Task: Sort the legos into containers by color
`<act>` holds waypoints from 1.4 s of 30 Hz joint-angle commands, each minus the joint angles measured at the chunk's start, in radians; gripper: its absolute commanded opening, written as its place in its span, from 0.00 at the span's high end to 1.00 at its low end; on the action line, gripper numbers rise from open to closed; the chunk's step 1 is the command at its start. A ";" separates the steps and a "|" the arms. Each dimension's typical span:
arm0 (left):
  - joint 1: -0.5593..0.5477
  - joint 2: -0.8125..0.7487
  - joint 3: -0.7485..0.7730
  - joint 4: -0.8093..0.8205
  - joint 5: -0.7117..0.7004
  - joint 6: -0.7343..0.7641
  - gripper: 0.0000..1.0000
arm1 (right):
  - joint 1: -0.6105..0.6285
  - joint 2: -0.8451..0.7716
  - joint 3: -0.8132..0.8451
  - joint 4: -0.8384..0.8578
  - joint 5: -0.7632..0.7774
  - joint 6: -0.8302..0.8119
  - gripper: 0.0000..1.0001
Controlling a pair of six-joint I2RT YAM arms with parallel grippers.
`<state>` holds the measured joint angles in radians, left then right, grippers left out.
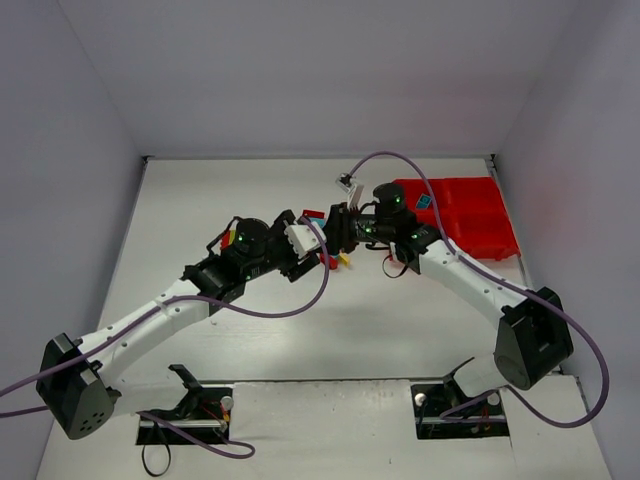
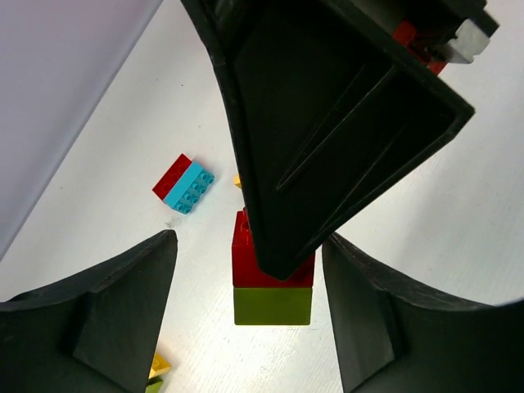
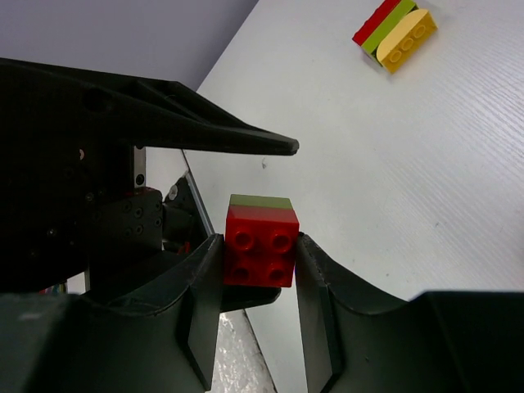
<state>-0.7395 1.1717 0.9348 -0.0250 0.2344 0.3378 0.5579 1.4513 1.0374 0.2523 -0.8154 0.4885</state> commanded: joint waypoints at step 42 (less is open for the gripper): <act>0.000 0.002 0.018 0.094 0.043 -0.019 0.74 | -0.047 -0.095 -0.008 0.058 -0.041 0.013 1.00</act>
<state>-0.7414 1.1812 0.9340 -0.0170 0.2646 0.3271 0.5091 1.3945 1.0229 0.2356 -0.8200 0.4999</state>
